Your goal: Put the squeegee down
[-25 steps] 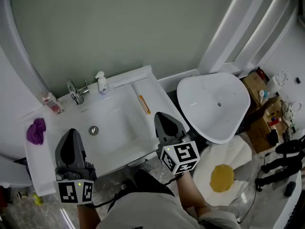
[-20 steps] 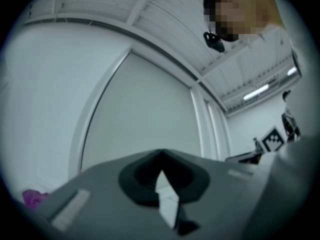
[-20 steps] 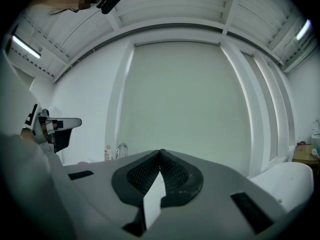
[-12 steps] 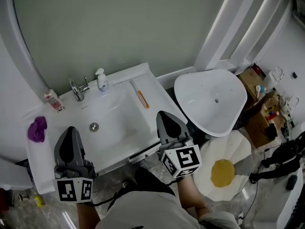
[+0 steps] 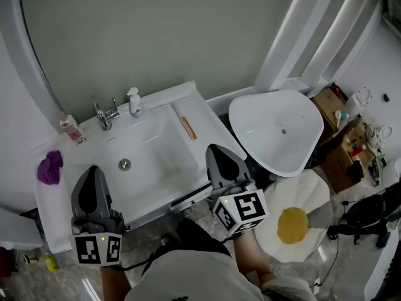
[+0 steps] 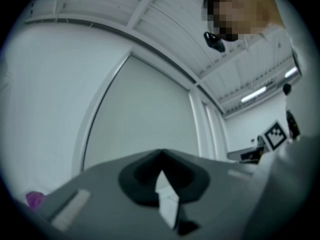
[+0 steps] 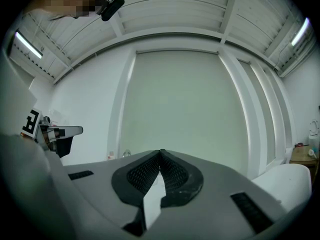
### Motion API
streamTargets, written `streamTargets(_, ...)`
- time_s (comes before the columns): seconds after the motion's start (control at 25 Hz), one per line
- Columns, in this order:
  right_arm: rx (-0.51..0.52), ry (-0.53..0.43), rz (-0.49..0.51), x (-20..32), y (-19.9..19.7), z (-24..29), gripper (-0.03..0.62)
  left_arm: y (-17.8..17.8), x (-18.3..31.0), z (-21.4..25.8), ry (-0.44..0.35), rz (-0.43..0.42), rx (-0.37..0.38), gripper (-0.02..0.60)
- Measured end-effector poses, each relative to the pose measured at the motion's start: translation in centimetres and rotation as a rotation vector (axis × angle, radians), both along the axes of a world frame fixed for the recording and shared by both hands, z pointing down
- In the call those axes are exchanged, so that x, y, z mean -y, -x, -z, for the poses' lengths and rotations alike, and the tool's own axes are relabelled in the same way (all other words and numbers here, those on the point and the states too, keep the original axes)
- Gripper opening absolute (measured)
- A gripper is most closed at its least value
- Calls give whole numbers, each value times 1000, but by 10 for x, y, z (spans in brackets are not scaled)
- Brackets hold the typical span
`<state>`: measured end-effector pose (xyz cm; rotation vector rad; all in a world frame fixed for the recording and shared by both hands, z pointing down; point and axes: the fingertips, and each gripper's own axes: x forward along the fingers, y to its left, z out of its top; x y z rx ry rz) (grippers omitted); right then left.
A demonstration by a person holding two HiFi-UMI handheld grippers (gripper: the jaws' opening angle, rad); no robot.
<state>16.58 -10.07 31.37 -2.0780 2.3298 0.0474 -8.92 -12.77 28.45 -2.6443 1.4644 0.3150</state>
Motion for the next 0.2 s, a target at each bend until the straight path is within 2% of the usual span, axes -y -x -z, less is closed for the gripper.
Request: streamTargets(0.2,-5,-10,3,2,6,3,2,5,3,0,-4,1,-4,8)
